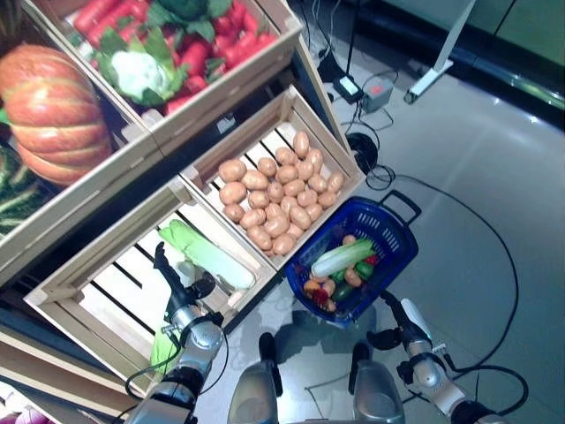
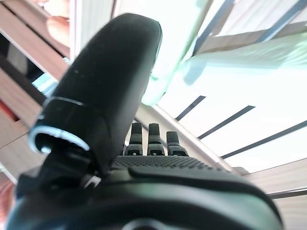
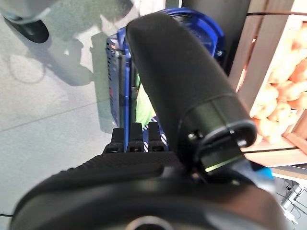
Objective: Put vegetables into the basket
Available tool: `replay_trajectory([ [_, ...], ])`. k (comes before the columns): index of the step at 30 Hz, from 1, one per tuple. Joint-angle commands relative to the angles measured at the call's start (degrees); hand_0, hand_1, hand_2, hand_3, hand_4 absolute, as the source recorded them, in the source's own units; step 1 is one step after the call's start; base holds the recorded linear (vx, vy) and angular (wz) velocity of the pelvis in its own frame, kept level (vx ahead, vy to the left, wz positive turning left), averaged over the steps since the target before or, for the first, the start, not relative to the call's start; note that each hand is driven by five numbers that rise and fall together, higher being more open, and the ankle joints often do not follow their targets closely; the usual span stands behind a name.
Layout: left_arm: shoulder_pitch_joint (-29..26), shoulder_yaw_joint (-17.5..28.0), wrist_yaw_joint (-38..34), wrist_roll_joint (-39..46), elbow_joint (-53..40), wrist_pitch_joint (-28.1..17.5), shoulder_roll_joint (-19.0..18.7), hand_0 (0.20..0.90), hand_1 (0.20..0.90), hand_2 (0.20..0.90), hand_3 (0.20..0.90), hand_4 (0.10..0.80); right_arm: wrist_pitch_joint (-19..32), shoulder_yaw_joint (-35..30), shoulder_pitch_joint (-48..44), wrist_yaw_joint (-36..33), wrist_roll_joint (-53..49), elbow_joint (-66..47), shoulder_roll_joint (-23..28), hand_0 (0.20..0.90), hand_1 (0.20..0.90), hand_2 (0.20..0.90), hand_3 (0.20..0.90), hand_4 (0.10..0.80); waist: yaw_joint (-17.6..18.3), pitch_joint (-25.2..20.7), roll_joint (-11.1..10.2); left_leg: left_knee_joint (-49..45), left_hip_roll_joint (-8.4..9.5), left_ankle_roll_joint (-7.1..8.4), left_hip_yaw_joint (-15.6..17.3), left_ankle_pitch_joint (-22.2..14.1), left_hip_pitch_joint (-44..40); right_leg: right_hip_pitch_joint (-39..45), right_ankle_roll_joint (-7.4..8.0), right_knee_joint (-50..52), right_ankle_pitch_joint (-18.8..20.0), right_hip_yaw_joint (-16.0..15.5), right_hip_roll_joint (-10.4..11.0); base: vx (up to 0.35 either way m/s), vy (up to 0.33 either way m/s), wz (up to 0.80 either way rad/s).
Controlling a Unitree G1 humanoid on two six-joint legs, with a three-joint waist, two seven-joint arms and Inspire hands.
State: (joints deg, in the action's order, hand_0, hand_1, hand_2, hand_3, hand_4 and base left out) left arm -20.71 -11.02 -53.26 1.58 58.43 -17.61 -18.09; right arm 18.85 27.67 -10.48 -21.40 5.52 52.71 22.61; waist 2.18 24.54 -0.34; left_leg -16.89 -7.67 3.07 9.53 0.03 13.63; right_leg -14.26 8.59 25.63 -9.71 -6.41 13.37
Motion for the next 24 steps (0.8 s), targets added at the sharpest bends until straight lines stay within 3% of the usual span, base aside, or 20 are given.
replay_trajectory([
  [1, -4.2, 1.2, -2.0, 4.6, 0.3, 0.4, -6.2, 0.900, 0.900, 0.900, 0.900, 0.800, 2.1, -0.4, -2.2, -4.2, -4.4, -8.7, 2.6, 0.900, 0.900, 0.900, 0.900, 0.800, 1.3, -1.0, -1.5, -16.6, -3.46, 1.41, -2.6, -9.1, 5.2, -4.7, -4.54, 8.1, 1.1, 0.6, 1.7, -0.094, 0.115, -0.12],
  [8, -9.6, 2.3, -2.1, 8.8, 2.3, 5.6, -9.7, 0.900, 0.900, 0.900, 0.900, 0.800, 0.4, -0.9, -4.7, -5.5, -5.6, -11.8, 3.9, 0.900, 0.900, 0.900, 0.900, 0.800, 2.2, 1.3, -1.8, -25.3, -4.35, 0.57, -3.0, -12.6, 14.1, -15.0, -4.62, 18.0, -1.8, 2.9, 1.9, -0.088, 0.050, -0.01],
  [15, -11.5, 3.2, -3.4, 11.9, 3.2, 7.7, -10.1, 0.900, 0.900, 0.900, 0.900, 0.800, -0.3, -0.9, -6.5, -6.3, -6.3, -12.1, 4.5, 0.900, 0.900, 0.900, 0.900, 0.800, 2.2, 2.6, -1.6, -30.3, -4.63, 1.36, -4.3, -15.8, 18.5, -20.0, -4.13, 23.4, -4.7, 4.1, 1.9, -0.034, 0.034, 0.05],
  [24, -17.2, 2.3, 3.7, 14.2, 3.4, 10.7, -15.8, 0.900, 0.900, 0.900, 0.900, 0.800, -0.4, -3.5, -8.7, -5.8, -9.5, -15.3, 8.9, 0.900, 0.900, 0.900, 0.900, 0.800, 2.9, 4.3, -1.5, -38.5, -5.41, 1.24, -5.0, -19.3, 27.0, -28.8, -4.53, 30.8, -7.1, 4.9, 1.8, -0.064, 0.064, 0.05],
])
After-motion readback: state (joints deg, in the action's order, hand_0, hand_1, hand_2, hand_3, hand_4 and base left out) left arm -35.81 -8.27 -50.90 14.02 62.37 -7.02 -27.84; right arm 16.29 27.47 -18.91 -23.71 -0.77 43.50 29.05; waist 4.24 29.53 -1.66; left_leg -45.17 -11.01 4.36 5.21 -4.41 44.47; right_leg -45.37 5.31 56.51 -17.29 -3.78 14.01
